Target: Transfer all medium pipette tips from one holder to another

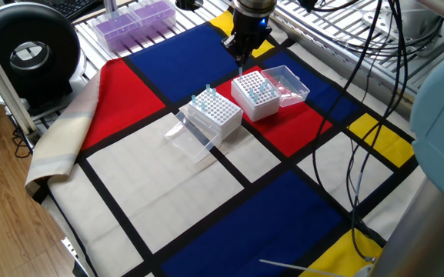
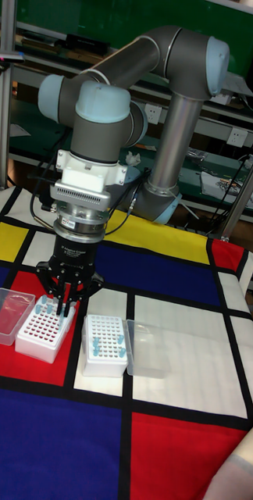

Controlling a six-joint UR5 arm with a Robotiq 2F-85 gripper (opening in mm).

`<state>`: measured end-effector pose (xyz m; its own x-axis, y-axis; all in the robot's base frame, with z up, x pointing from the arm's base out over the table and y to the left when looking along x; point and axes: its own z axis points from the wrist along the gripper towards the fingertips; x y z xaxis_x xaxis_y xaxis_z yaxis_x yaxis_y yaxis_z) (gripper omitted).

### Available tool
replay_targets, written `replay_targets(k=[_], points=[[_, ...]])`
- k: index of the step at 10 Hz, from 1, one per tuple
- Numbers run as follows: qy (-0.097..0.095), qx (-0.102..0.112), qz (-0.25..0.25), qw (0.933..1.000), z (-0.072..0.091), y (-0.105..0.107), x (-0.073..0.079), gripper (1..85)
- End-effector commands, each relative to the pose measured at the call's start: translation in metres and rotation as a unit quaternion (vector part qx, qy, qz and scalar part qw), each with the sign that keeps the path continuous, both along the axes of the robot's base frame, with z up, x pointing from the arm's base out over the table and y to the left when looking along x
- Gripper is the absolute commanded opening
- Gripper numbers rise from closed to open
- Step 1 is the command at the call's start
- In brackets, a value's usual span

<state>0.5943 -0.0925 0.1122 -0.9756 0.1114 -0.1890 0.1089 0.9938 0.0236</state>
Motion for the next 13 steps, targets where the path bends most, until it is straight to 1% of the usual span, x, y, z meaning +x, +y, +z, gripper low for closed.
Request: replay_targets(k=[1,7,13], points=[[0.000,0.005,-0.005,1.0000,0.0049,0.0009,-0.0034,1.0],[-0.004,0.004,-0.010,0.9999,-0.0001,0.0030,-0.0079,1.0],[-0.006,0.004,-0.010,0.9999,-0.0002,0.0023,-0.0127,1.0]])
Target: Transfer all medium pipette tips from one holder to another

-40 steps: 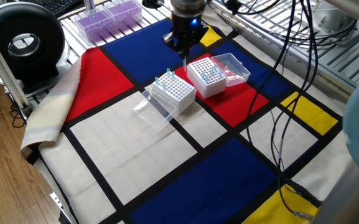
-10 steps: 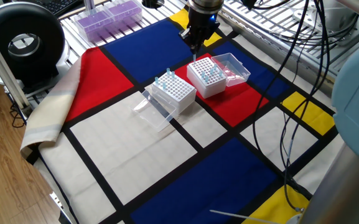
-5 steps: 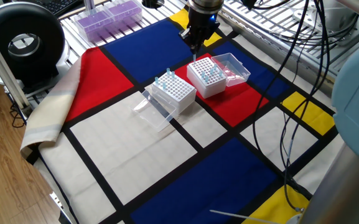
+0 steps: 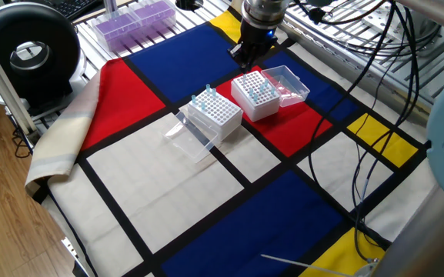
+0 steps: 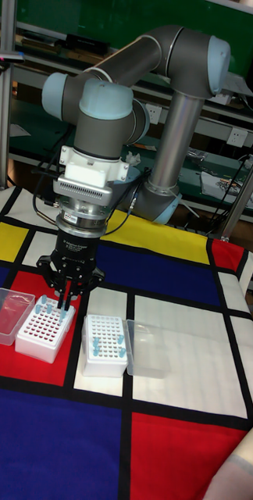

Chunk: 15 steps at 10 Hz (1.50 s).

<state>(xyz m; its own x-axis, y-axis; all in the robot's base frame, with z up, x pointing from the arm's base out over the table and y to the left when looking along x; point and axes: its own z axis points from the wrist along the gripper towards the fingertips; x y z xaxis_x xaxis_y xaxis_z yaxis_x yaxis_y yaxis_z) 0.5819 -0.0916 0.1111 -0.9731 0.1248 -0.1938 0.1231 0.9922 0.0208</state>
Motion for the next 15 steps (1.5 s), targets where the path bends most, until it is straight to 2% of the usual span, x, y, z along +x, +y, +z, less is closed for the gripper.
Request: replay_targets(k=[1,8,10,12,15], points=[[-0.005,0.006,-0.003,1.0000,0.000,0.001,0.000,1.0],[-0.017,0.013,0.005,0.9998,-0.005,0.003,0.006,1.0],[-0.017,0.014,0.007,0.9997,-0.006,0.004,0.006,1.0],[-0.007,0.027,0.013,0.9995,-0.008,0.010,0.002,1.3],[0.002,0.032,0.035,0.9989,-0.009,0.010,-0.005,12.3]])
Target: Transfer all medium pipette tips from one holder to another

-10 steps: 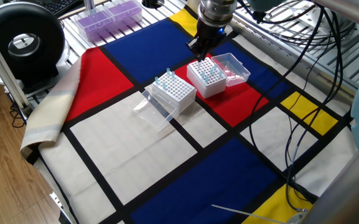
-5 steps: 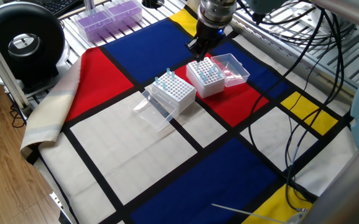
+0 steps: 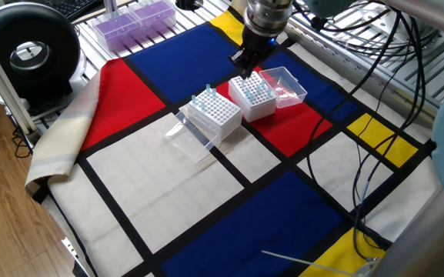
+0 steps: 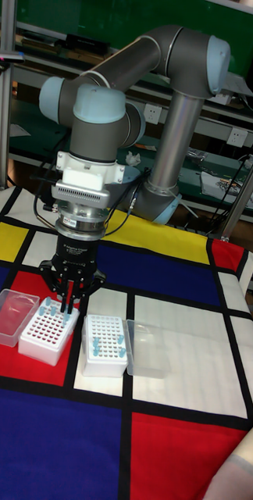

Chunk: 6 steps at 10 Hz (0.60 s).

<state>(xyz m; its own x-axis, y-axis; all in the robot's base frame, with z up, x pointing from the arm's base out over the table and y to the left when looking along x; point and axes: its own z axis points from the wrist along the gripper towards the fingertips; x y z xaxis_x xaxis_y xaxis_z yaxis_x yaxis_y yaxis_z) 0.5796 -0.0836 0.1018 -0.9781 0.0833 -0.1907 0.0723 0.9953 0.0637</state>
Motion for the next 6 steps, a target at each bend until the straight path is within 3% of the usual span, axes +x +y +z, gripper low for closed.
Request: replay_targets(k=[1,6], points=[[0.006,0.009,0.017,0.9998,-0.0006,0.0008,-0.0057,15.0],[0.012,0.010,0.037,0.9992,-0.0025,-0.0011,-0.0103,23.0]])
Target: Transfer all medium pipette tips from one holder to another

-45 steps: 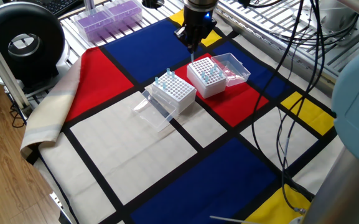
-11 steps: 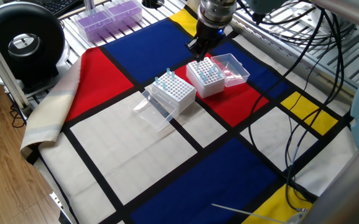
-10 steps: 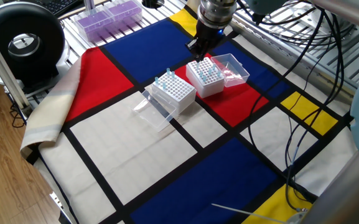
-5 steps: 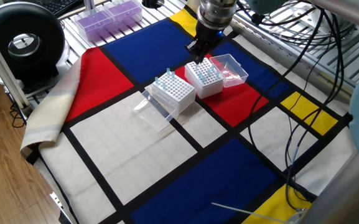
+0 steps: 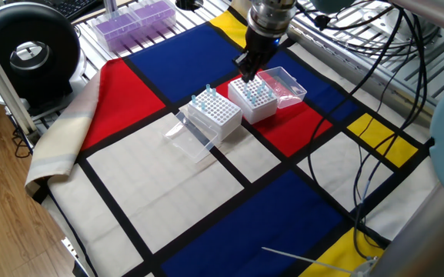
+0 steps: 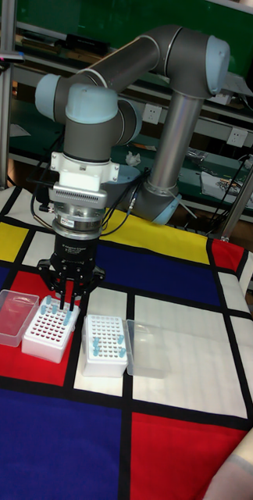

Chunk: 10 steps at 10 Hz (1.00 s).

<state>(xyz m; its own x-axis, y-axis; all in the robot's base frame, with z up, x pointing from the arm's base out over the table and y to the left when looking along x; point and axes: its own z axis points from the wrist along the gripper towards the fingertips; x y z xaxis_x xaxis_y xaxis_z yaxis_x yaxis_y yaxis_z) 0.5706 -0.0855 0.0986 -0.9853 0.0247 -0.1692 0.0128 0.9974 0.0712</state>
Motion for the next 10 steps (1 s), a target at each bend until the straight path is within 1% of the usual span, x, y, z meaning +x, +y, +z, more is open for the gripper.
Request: replay_targets(k=[1,4,6,8,10], points=[[0.002,0.006,0.009,0.9999,0.000,0.001,-0.002,23.7],[0.005,0.003,-0.002,1.0000,0.001,0.001,-0.001,23.7],[0.005,0.005,-0.018,0.9998,0.003,0.011,0.002,23.7],[0.007,0.000,-0.029,0.9995,0.006,0.020,0.006,22.7],[0.006,0.000,-0.030,0.9995,0.008,0.036,0.010,22.7]])
